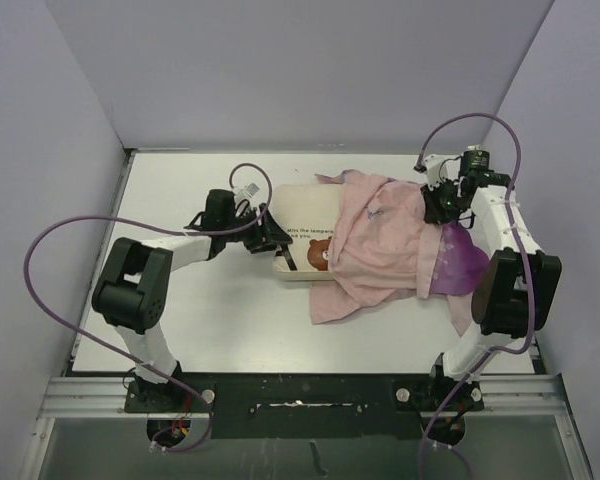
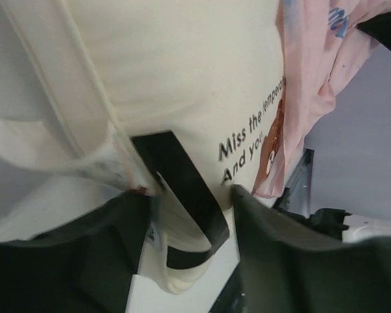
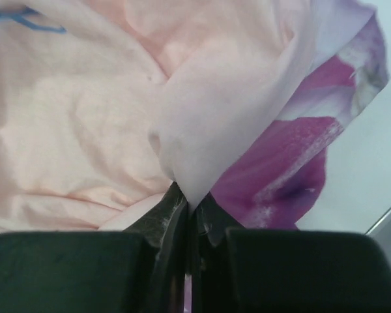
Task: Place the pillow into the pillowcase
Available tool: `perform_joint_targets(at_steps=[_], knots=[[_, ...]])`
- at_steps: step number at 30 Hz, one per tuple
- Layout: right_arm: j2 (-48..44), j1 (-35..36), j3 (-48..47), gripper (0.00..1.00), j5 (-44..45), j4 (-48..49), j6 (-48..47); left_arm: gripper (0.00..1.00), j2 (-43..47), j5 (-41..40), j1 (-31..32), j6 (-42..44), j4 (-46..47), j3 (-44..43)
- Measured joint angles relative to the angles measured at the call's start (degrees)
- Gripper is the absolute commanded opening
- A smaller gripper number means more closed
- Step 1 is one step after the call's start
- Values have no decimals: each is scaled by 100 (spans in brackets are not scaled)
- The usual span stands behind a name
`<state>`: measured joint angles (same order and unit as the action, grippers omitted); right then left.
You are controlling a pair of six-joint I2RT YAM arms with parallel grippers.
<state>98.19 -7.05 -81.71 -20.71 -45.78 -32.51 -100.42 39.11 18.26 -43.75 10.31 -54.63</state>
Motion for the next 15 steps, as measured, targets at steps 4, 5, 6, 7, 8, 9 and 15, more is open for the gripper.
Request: perform_joint_targets(at_steps=[4, 5, 6, 7, 8, 9, 15], knots=[[0, 20, -638, 0, -293, -192, -192, 8, -743, 387, 109, 11, -22, -422], [0, 44, -772, 0, -330, -195, -254, 0, -863, 498, 114, -22, 0, -485], [0, 90, -966, 0, -345, -208, -330, 0, -931, 595, 116, -55, 28, -522], [2, 151, -1134, 0, -315, -188, -424, 0, -942, 647, 114, -83, 52, -522], [11, 214, -1292, 0, -221, -157, -516, 0, -940, 699, 107, -72, 90, -522], [52, 297, -1488, 5, -28, -92, -649, 0, -933, 752, 85, -70, 168, -520], [1344, 518, -3287, 31, 1692, 767, -1316, 0, -280, 737, -256, -201, 662, 389]])
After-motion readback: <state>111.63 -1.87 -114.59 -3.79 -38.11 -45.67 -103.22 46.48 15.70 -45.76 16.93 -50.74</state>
